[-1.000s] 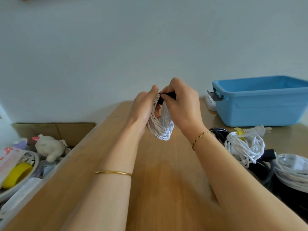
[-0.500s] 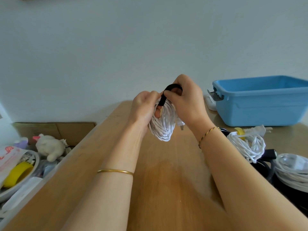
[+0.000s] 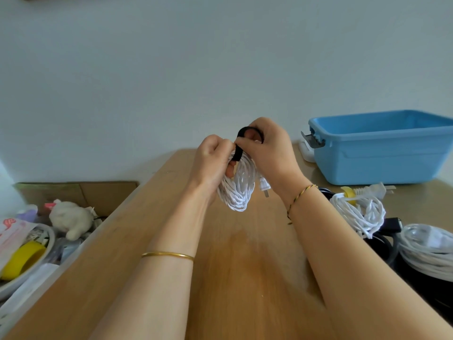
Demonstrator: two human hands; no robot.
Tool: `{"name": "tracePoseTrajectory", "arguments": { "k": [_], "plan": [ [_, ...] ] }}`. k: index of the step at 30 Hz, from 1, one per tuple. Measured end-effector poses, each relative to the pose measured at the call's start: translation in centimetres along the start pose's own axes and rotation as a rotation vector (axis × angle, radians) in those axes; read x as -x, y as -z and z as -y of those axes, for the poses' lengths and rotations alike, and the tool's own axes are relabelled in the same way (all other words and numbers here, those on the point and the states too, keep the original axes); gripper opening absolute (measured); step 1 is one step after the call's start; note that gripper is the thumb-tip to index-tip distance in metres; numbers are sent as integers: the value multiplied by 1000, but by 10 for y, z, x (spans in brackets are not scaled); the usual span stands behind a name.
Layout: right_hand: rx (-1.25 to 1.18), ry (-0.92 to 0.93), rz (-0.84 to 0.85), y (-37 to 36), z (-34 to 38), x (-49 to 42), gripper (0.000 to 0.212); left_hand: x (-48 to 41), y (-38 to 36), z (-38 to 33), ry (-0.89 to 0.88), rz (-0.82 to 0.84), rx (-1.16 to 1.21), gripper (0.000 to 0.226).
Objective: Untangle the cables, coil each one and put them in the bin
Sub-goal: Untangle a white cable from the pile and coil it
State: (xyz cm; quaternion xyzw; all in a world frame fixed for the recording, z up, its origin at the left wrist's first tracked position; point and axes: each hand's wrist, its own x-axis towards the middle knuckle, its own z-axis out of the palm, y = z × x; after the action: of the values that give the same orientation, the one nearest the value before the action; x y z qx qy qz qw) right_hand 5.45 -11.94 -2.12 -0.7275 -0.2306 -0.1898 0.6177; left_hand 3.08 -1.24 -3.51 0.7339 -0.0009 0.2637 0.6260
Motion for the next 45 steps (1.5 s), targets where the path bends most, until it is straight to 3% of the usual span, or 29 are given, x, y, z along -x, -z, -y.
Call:
{"name": "tracePoseTrajectory", "arguments": {
  "k": [6, 13, 21, 30, 31, 33, 35, 41, 45],
  "plan": [
    [-183, -161, 46, 3, 3, 0, 32, 1, 2, -5, -24, 54, 41, 6],
    [-316, -317, 130, 2, 6, -1, 16, 1, 6, -9, -41, 111, 53, 11],
    [-397, -396, 140, 8, 8, 0, 12, 4, 12, -12, 2, 262, 7, 35],
    [-482, -490, 94, 11, 8, 0, 5, 3, 15, -8, -79, 334, -69, 25],
    [-463, -493, 90, 11, 7, 0, 6, 3, 15, -7, -87, 342, -85, 23],
    [-436, -526, 71, 12, 3, -2, 35, 3, 15, -7, -105, 353, -118, 20],
    [-438, -555, 36, 13, 0, -3, 48, 4, 14, -9, -131, 363, -154, 18],
    [-412, -522, 4, 13, -5, -3, 10, 7, 8, -19, -262, 381, -422, 17],
    [-406, -492, -24, 14, -5, -5, 14, 6, 6, -20, -294, 362, -495, 16]
  ]
}}
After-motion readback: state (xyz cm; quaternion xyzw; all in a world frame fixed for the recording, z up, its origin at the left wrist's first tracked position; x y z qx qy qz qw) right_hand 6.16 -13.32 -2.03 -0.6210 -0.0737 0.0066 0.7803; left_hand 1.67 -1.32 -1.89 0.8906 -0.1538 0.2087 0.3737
